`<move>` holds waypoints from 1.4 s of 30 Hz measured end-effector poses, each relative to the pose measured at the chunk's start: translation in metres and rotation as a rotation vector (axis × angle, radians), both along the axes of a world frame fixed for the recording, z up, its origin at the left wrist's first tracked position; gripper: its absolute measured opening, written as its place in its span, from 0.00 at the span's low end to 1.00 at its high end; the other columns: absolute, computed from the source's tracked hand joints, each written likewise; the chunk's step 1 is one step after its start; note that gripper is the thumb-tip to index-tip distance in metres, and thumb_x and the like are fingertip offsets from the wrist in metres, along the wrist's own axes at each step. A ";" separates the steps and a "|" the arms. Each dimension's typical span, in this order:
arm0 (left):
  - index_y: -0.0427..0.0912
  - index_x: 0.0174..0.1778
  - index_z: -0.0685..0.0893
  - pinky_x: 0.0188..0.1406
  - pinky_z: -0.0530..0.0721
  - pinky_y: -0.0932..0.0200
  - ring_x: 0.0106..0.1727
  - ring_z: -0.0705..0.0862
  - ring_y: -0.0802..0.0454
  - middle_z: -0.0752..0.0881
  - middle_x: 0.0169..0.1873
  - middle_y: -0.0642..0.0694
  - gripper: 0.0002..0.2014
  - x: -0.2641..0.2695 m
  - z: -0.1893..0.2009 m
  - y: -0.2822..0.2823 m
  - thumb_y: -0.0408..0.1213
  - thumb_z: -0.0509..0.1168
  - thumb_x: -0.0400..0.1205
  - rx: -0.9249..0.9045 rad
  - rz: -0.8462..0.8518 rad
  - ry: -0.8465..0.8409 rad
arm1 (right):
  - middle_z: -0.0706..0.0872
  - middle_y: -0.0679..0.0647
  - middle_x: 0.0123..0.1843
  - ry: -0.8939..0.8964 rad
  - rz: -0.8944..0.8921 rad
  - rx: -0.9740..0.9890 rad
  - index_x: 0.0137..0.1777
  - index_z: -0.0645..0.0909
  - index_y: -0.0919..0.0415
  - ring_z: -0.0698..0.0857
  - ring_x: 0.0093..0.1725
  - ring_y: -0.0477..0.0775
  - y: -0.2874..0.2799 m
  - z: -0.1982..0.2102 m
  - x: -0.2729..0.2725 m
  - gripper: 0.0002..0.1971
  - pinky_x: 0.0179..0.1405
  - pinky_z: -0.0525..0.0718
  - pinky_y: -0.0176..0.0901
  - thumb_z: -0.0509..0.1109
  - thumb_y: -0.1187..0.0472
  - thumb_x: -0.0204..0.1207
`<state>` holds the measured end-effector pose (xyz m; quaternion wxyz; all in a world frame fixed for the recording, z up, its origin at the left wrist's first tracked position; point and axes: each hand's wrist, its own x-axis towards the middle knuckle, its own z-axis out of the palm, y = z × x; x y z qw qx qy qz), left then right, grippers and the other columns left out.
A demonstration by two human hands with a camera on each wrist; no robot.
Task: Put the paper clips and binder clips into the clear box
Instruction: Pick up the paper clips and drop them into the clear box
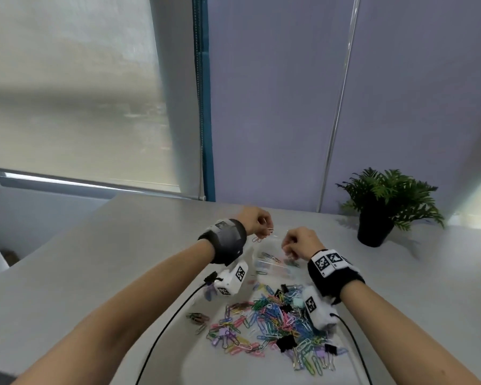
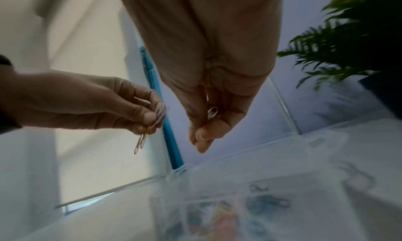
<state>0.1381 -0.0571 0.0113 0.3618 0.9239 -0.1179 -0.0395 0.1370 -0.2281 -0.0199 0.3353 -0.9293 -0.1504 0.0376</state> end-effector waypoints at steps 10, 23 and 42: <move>0.32 0.55 0.85 0.34 0.80 0.67 0.43 0.82 0.51 0.88 0.53 0.34 0.12 -0.038 -0.013 0.011 0.23 0.63 0.78 0.310 -0.116 0.126 | 0.87 0.58 0.58 -0.129 0.330 -0.360 0.58 0.83 0.60 0.83 0.60 0.57 0.001 -0.003 -0.036 0.12 0.61 0.79 0.47 0.67 0.67 0.76; 0.39 0.65 0.79 0.60 0.75 0.56 0.63 0.78 0.41 0.79 0.62 0.38 0.21 -0.122 -0.078 0.050 0.33 0.68 0.75 0.605 -0.136 0.097 | 0.79 0.62 0.60 -0.036 0.635 -0.654 0.61 0.74 0.63 0.79 0.60 0.63 0.082 -0.033 -0.071 0.24 0.48 0.76 0.50 0.77 0.58 0.68; 0.36 0.55 0.84 0.53 0.80 0.57 0.57 0.84 0.42 0.88 0.54 0.39 0.12 -0.119 -0.064 0.049 0.36 0.64 0.78 0.641 -0.022 0.183 | 0.86 0.51 0.35 0.095 0.422 -0.098 0.47 0.86 0.67 0.82 0.32 0.44 0.053 -0.021 -0.053 0.06 0.33 0.80 0.27 0.74 0.69 0.70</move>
